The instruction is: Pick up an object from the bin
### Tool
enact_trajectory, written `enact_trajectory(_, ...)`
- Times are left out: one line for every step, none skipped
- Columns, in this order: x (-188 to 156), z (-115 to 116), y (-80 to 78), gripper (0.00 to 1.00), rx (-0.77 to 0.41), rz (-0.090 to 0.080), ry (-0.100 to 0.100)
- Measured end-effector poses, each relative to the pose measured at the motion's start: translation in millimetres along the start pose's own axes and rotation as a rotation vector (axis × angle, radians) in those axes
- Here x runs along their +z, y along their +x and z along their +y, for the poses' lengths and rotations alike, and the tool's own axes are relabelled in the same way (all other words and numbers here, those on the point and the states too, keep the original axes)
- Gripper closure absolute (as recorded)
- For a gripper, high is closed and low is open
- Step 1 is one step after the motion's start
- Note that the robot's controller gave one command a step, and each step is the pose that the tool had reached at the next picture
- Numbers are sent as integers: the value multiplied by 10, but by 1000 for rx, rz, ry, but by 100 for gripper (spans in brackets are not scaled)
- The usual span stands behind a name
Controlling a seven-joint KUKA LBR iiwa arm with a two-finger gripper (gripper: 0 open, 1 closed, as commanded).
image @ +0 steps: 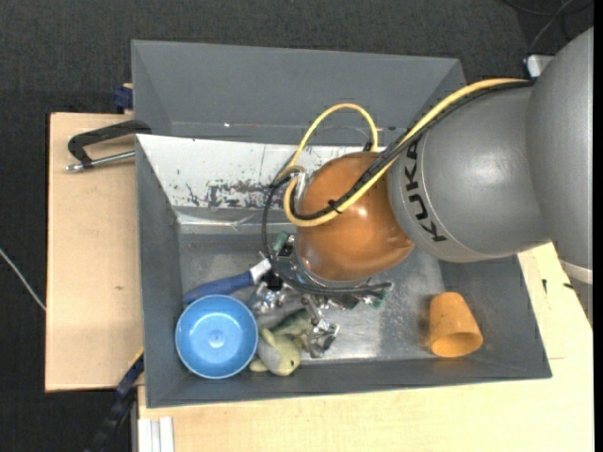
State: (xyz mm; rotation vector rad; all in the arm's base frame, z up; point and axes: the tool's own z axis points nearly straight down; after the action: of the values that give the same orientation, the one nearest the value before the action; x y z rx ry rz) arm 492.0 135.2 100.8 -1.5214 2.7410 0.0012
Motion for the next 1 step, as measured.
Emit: enact_trajectory(295, -177, 262, 0, -115, 1, -1)
